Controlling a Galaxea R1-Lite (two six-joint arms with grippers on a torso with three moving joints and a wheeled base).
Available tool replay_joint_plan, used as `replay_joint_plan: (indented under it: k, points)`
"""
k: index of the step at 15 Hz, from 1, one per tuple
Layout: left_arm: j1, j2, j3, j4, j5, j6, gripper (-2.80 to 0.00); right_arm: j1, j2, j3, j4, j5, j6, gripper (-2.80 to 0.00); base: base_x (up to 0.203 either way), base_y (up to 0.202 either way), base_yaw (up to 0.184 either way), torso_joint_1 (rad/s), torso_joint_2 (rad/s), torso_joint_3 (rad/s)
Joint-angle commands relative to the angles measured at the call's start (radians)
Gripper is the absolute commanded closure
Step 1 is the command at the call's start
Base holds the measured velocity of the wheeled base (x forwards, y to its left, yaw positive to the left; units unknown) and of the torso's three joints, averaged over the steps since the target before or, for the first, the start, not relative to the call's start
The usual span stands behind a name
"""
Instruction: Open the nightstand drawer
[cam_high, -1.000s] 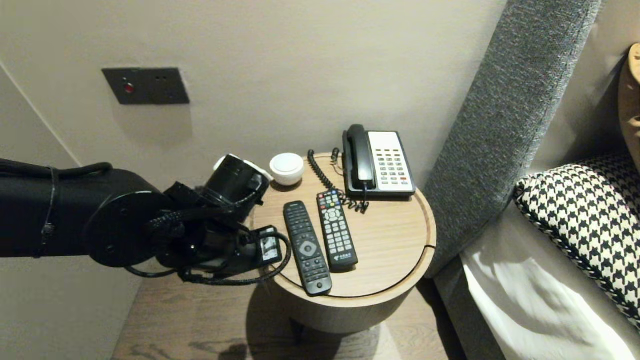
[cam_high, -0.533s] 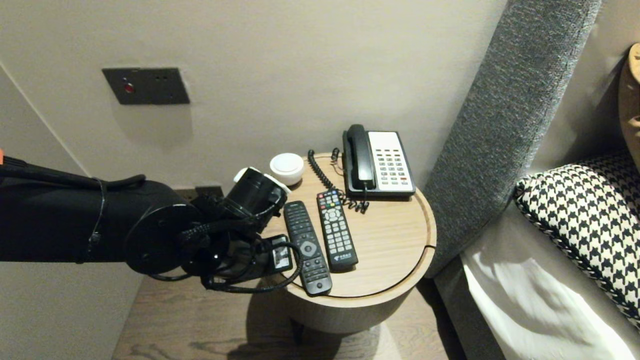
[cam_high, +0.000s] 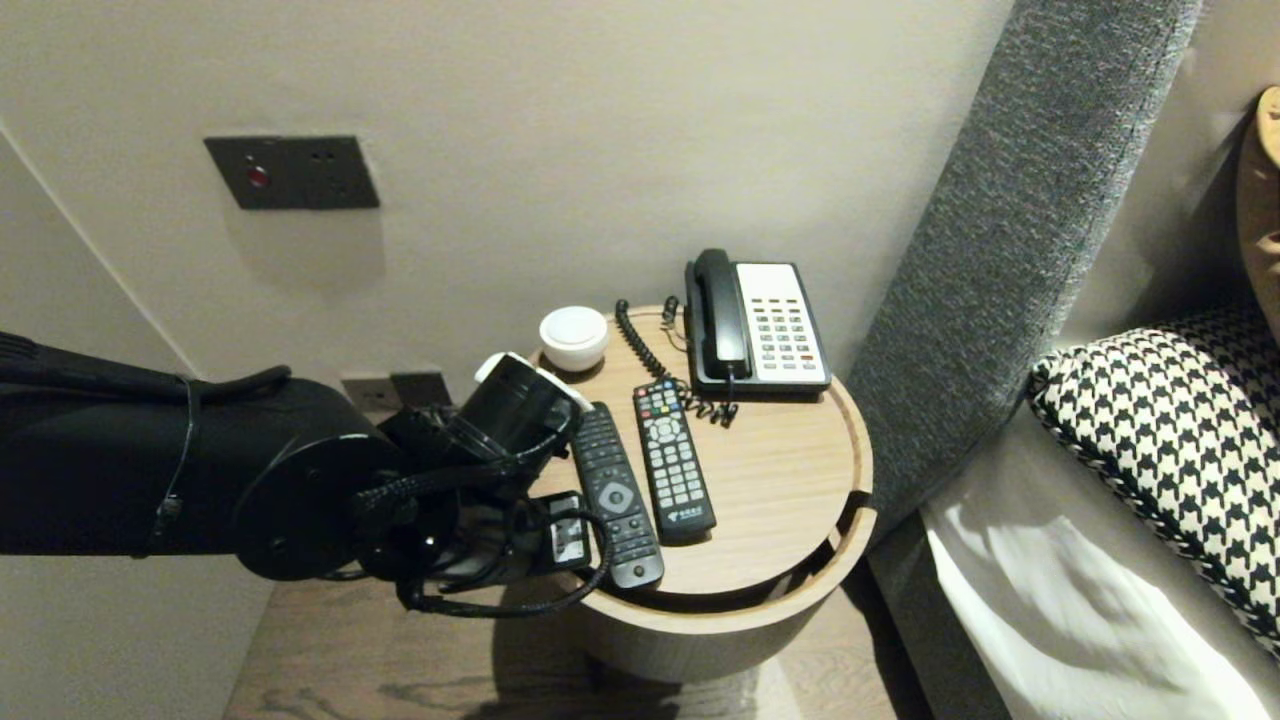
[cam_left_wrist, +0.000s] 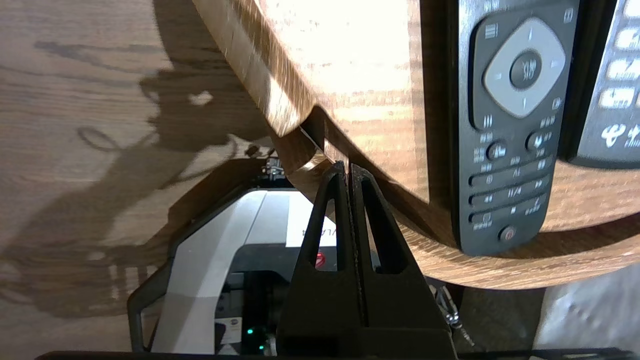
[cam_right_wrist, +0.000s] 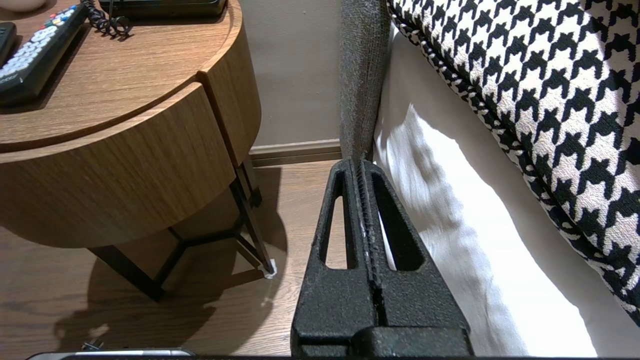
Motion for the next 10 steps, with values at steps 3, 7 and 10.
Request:
replay_joint_plan:
  k: [3,7,10]
  points:
    - [-0.026,-0.025,0.037,-0.002,0.001,-0.001,0.0,0.0,0.0,0.04,-0.001,0.0,0.001,0.0,0.0,0.0,0.0,0.0,0.0,0.0]
    - [-0.049,-0.047,0.079,-0.005,-0.003,-0.012,0.0,0.0,0.0,0.04,-0.001,0.0,0.001,0.0,0.0,0.0,0.0,0.0,0.0,0.0]
    - [-0.082,-0.083,0.123,-0.005,-0.004,-0.015,0.0,0.0,0.0,0.04,-0.001,0.0,0.001,0.0,0.0,0.0,0.0,0.0,0.0,0.0]
